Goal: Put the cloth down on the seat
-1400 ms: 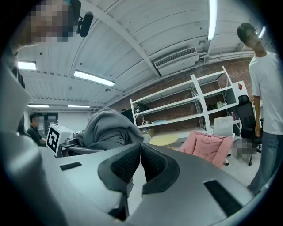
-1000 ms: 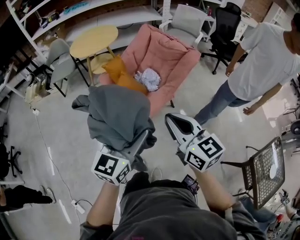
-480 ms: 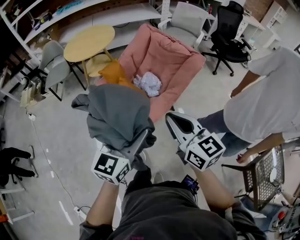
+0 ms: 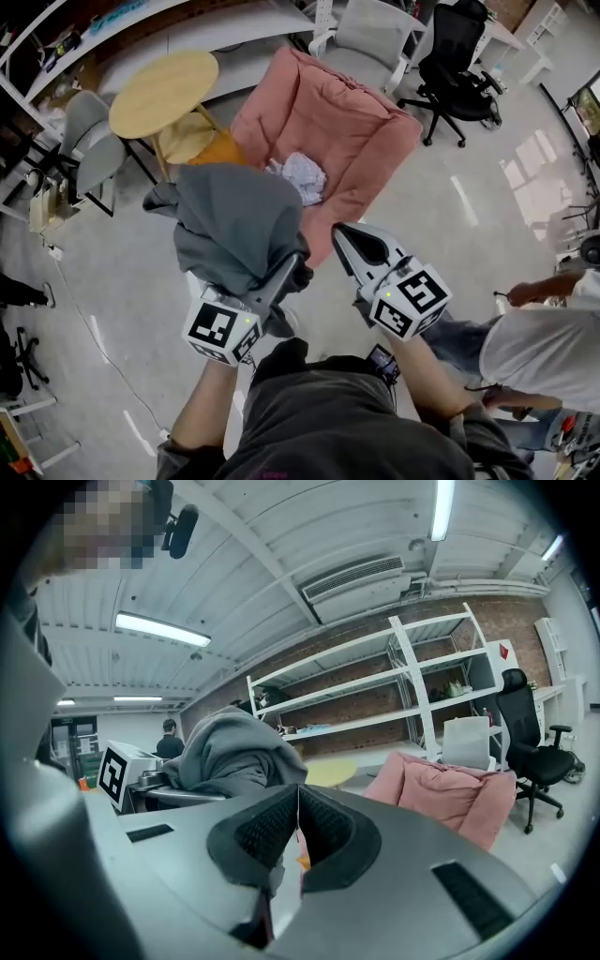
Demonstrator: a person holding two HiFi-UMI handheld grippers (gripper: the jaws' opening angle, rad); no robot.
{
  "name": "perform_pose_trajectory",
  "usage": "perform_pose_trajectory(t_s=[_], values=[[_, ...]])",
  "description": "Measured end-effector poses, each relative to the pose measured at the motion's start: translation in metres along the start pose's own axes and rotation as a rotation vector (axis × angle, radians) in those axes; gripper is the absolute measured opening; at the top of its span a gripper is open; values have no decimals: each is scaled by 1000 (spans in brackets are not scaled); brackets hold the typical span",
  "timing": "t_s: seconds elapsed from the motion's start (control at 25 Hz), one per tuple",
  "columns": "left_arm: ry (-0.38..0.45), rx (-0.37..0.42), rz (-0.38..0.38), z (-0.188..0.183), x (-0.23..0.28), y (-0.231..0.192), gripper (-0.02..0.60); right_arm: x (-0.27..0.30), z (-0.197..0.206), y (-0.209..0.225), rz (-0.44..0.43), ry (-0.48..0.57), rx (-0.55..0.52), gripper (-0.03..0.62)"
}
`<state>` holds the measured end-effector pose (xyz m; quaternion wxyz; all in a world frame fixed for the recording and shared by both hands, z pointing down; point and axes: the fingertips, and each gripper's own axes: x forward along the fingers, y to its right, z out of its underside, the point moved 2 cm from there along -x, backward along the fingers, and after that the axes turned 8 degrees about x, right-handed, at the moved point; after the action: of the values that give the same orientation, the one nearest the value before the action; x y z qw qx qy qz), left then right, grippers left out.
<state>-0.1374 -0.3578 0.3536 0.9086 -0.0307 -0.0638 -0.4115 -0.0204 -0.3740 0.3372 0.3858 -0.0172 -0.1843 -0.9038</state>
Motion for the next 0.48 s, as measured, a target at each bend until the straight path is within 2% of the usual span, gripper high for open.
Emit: perform_pose_trajectory(t_s=[0.48], values=[[-14,-12,35,4,47,-74,302,71,-17,33,42,1,14,17]])
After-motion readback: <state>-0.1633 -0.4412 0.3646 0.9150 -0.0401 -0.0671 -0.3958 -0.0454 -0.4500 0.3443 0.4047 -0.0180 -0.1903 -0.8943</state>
